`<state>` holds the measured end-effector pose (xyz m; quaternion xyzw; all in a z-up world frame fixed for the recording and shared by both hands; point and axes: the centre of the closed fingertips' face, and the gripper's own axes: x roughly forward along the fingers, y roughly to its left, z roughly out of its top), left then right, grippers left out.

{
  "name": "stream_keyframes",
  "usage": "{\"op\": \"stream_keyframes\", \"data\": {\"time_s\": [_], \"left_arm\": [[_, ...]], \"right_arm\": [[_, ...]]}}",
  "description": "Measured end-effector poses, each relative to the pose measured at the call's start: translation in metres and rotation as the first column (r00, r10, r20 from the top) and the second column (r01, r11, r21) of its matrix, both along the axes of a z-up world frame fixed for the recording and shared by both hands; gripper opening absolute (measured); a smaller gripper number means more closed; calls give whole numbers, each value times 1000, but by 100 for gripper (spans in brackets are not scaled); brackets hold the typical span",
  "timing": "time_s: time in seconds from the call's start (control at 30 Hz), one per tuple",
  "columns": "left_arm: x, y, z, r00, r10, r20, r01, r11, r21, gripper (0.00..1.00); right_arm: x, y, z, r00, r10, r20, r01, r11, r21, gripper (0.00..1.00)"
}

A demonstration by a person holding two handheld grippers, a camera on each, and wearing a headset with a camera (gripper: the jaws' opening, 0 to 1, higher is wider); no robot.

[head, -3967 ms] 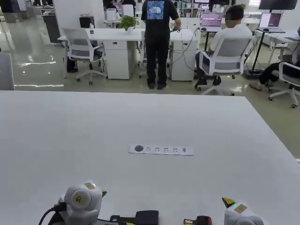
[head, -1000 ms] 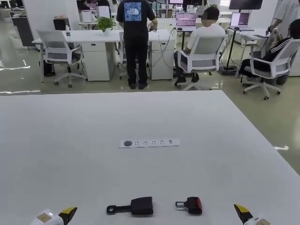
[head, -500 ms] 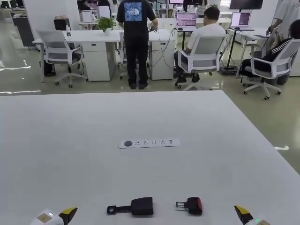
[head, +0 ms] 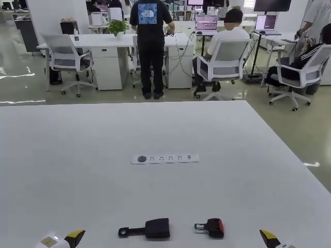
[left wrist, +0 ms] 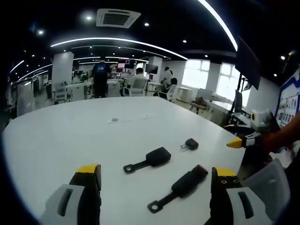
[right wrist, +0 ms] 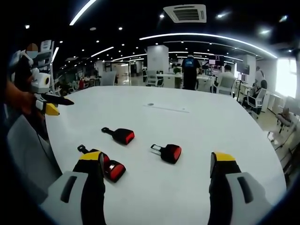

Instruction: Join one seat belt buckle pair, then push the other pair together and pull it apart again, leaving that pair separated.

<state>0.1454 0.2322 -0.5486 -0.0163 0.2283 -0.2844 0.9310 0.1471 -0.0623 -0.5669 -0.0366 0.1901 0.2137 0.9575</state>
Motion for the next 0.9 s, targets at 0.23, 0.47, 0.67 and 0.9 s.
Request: {"op": "stream_keyframes", "data": {"time_s": [0.23,0.47,0.67,0.9], "left_arm": [[0,1,0,1000,-1,1,1,1000,1,100],[2,1,1,1000,-6,6,6,1000,2,100],[2,0,2,1000,-7,7,7,1000,3,100],[2,-1,3,1000,-11,8,11,1000,2,100]], "right_arm": [[1,1,2,1000,0,6,0,1000,-3,93],[1,0,1,1000,0,4,0,1000,-6,93],[1,2,3,1000,10,7,-10,1000,-11,93],[2,2,5,1000,11,7,-11,1000,-13,93]]}}
